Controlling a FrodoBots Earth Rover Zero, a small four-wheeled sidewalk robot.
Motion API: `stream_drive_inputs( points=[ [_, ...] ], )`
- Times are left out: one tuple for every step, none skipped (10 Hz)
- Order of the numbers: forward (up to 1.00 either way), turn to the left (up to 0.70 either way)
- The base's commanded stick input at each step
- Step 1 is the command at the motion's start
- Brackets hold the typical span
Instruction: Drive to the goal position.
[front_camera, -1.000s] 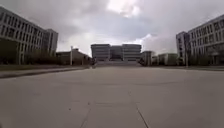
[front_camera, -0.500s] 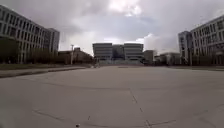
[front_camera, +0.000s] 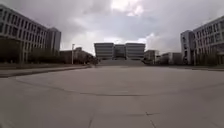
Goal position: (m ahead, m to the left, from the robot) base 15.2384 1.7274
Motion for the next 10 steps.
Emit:
stream_drive_inputs(
  points=[
    [1.0, 0.0],
    [1.0, 0.0],
    [1.0, 0.0],
    [1.0, 0.0],
    [1.0, 0.0],
    [1.0, 0.0],
    [1.0, 0.0],
    [1.0, 0.0],
    [1.0, 0.0],
    [1.0, 0.0]
  ],
)
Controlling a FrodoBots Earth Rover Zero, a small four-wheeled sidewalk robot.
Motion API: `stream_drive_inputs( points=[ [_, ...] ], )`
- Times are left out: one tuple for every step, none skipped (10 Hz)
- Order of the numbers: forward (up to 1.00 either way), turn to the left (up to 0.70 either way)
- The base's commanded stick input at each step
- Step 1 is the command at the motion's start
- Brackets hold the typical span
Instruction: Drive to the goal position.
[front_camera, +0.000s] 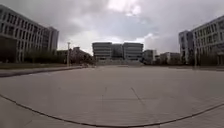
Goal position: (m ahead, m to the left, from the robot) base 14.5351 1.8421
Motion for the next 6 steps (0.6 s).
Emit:
stream_drive_inputs(
  points=[
    [1.0, 0.0],
    [1.0, 0.0],
    [1.0, 0.0],
    [1.0, 0.0],
    [1.0, 0.0],
    [1.0, 0.0]
  ],
)
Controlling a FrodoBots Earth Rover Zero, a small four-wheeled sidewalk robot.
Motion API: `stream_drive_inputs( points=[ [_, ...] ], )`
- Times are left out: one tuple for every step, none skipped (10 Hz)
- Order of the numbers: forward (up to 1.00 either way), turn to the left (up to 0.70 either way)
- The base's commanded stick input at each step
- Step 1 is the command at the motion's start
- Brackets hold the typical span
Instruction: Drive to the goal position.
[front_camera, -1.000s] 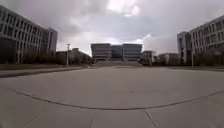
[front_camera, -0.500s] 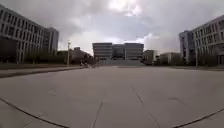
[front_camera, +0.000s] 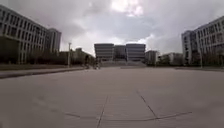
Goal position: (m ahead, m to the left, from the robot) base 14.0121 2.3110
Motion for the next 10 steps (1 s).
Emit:
stream_drive_inputs(
  points=[
    [0.56, 0.0],
    [0.0, 0.0],
    [0.0, 0.0],
    [0.0, 0.0],
    [0.0, 0.0],
    [0.0, 0.0],
    [0.0, 0.0],
    [0.0, 0.0],
    [0.0, 0.0],
    [0.0, 0.0]
  ],
)
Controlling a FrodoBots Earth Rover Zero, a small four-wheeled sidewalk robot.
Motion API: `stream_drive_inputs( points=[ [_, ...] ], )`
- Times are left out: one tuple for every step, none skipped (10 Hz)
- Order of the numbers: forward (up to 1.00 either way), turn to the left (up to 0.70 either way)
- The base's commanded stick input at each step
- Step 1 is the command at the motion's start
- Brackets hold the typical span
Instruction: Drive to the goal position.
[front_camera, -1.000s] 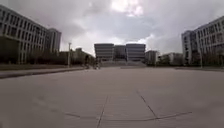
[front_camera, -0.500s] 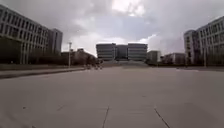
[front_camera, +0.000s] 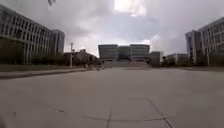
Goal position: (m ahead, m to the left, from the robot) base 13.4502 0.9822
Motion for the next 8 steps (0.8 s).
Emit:
stream_drive_inputs(
  points=[
    [0.83, 0.0],
    [1.0, 0.0],
    [1.0, 0.0],
    [1.0, 0.0],
    [1.0, 0.0],
    [1.0, 0.0],
    [1.0, 0.0],
    [1.0, 0.0]
  ],
)
